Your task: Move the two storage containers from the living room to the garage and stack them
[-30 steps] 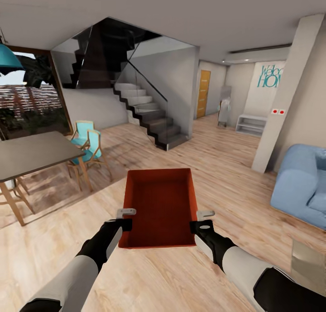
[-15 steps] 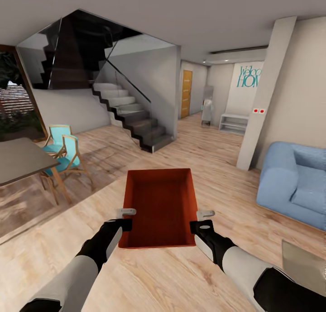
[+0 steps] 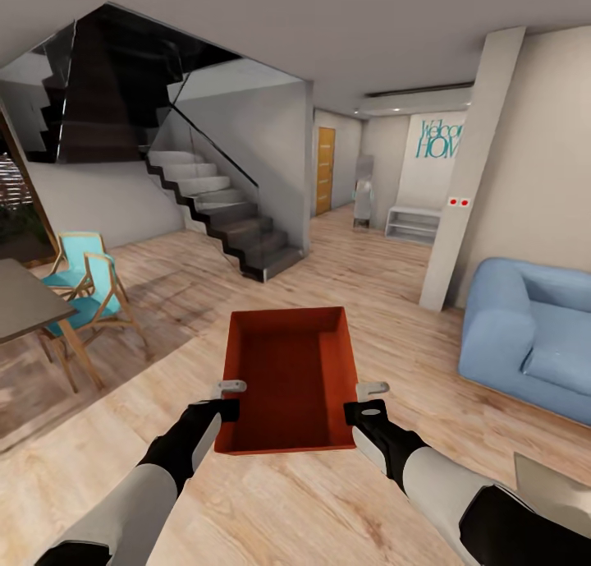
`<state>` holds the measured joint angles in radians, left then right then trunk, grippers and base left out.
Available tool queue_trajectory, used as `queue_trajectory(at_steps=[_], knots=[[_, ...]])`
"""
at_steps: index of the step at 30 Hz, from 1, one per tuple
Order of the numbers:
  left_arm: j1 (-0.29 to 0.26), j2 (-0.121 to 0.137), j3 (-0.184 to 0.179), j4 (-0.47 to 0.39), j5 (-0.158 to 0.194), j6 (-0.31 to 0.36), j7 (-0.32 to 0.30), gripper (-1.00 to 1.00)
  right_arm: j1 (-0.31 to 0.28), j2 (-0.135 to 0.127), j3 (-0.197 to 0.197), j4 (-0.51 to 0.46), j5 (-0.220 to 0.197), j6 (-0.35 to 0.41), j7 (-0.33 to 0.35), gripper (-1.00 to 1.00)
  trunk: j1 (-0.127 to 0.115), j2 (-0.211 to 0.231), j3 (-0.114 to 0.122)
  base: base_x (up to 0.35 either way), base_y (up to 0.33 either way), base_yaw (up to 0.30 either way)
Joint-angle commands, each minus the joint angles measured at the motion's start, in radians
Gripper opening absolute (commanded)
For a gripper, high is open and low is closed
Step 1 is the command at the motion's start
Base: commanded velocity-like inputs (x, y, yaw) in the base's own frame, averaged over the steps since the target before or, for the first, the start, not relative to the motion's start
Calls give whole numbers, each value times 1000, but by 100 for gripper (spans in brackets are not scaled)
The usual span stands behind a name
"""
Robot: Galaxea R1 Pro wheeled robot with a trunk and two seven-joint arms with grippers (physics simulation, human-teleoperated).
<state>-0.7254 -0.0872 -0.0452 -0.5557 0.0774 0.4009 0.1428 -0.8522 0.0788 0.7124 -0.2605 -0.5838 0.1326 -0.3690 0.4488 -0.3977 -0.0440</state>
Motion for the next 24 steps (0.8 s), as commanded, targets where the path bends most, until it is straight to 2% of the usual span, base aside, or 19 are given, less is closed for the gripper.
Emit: queue_trajectory(at_steps=[1, 11, 24], knots=[[0, 1, -1, 28, -14, 7, 14, -100, -2, -1, -34, -3, 27, -42, -48, -100, 1, -2, -2, 322, 0, 0], [0, 1, -1, 28, -14, 7, 14, -100, -2, -1, -34, -3, 27, -42, -50, -100, 1, -2, -2, 322, 0, -22], [0, 1, -1, 28, -13, 7, 14, -100, -2, -1, -34, -3, 27, -42, -59, -100, 1, -2, -2, 322, 0, -242]])
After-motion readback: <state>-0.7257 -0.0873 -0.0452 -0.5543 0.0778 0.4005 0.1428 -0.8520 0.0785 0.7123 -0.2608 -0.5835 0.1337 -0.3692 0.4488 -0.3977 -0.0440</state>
